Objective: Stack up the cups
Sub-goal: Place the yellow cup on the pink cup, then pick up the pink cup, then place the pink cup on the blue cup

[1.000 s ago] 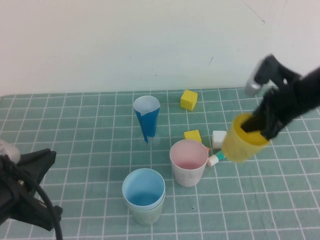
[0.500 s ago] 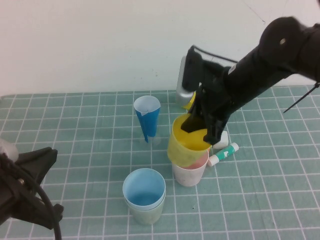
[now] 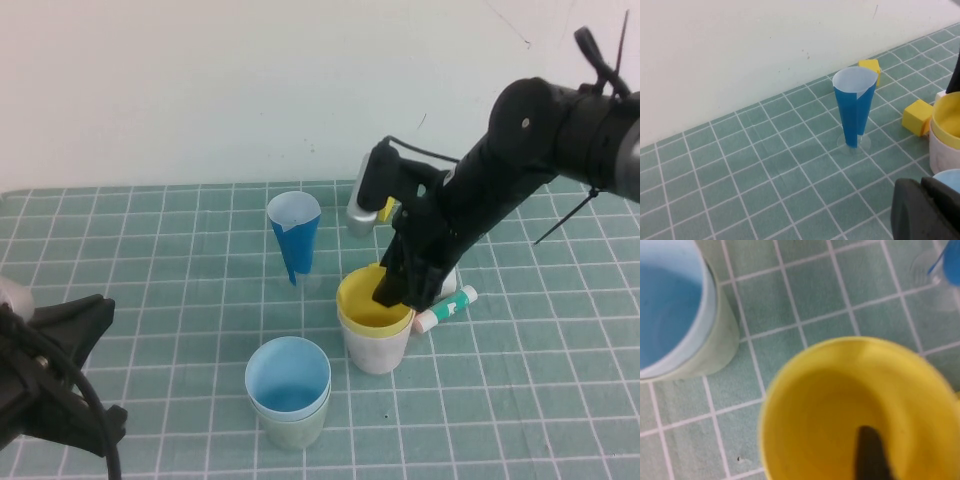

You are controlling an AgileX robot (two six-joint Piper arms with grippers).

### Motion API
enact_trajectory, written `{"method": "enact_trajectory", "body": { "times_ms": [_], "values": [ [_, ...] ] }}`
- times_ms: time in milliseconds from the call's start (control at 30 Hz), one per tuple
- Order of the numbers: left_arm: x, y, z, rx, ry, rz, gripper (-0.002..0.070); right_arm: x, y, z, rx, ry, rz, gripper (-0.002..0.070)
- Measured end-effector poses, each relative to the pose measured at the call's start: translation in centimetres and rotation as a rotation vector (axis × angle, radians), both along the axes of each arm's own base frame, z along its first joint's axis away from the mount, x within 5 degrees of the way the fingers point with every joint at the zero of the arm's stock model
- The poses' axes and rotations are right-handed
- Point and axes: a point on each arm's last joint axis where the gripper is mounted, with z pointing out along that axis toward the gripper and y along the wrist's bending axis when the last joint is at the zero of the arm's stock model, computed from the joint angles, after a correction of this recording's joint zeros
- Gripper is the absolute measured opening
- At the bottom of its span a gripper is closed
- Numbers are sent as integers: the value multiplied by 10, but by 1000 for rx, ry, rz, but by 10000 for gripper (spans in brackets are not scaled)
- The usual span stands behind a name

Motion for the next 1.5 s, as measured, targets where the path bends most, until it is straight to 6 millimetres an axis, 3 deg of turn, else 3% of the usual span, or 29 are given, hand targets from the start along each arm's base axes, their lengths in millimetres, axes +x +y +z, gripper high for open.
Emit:
{"method": "enact_trajectory", "body": {
  "times_ms": [100, 200, 300, 400, 433, 500, 567, 700, 800, 900, 1133, 1500],
  "values": [
    [0, 0, 0, -7, 3, 3, 1, 3, 1, -14, -11, 33, -17, 472],
    [0, 0, 0, -9, 4, 3, 1, 6, 2, -26, -19, 49, -31, 502],
    [0, 0, 0, -9, 6, 4, 1, 9, 3, -33, -22, 54, -41, 410],
    [0, 0, -1, -7, 10, 4, 1, 11, 4, -33, -19, 47, -42, 169],
    [0, 0, -1, -7, 10, 4, 1, 12, 5, -29, -15, 42, -40, 111],
    [0, 0, -1, -7, 10, 4, 1, 14, 7, -21, -11, 36, -26, 62],
    [0, 0, -1, -7, 10, 4, 1, 17, 10, -5, 1, 31, -3, 59],
    [0, 0, -1, -8, 10, 4, 1, 14, 14, 45, 53, 26, 26, 58],
    [0, 0, -1, -9, 11, 5, 1, -2, 24, 79, 94, 30, 86, 58],
    [0, 0, -1, -9, 11, 5, 1, -24, 43, 92, 98, 46, 156, 58],
    [0, 0, -1, -9, 11, 5, 1, -62, 89, 85, 21, 17, 291, 55],
    [-1, 1, -5, 11, 57, 11, 0, -47, 101, 30, -89, 78, 253, 57]
  ]
}}
